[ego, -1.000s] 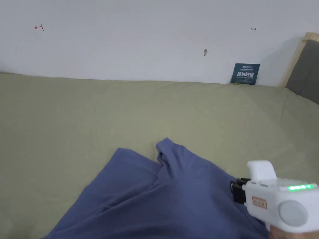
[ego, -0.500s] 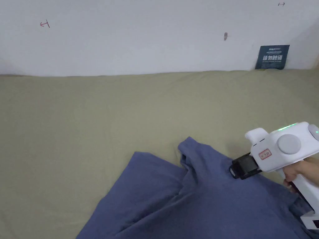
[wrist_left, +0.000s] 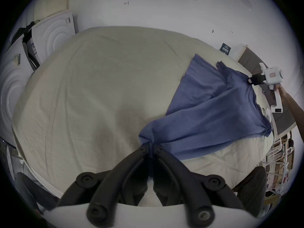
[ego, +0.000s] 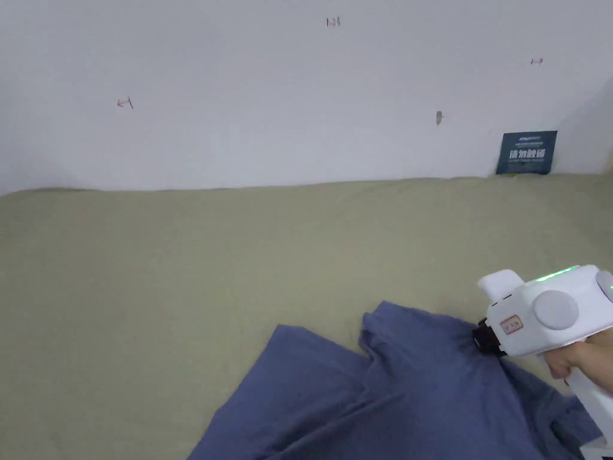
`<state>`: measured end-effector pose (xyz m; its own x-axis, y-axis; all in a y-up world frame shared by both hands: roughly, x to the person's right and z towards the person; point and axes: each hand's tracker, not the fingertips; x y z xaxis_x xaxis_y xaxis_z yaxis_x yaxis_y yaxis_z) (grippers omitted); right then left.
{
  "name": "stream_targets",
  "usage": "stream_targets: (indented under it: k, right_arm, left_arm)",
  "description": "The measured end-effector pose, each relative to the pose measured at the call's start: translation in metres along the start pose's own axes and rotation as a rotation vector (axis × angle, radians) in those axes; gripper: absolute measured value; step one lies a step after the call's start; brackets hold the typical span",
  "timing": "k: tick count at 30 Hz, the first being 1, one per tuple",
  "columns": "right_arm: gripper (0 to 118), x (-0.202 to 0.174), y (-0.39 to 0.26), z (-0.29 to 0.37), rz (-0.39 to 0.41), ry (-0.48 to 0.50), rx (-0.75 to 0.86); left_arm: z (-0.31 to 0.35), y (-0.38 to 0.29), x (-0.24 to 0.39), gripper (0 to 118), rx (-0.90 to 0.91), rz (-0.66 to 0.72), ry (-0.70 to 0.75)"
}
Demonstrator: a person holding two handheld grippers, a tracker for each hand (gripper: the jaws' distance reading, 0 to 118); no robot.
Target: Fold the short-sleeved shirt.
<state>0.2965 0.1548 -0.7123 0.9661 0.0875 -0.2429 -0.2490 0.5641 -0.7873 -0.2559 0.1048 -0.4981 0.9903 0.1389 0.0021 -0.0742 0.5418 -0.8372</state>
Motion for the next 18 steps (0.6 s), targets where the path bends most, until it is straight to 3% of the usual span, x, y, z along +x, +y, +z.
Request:
stream_targets:
  k: [6, 10, 18]
  right_arm:
    - [3, -0.006, 0.020, 0.161, 0.048, -0.033, 0.222]
    - [3, -0.004, 0.029, 0.274, 0.062, -0.087, 0.375]
    - [3, 0.013, 0.034, 0.417, -0.028, -0.220, 0.596]
  left_arm:
    - [0.074, 0.047, 0.012, 2, 0.174, 0.046, -0.032]
    - [0.129, 0.097, 0.032, 2, 0.302, -0.007, -0.013]
    - [0.218, 0.209, 0.071, 2, 0.428, -0.050, 0.008]
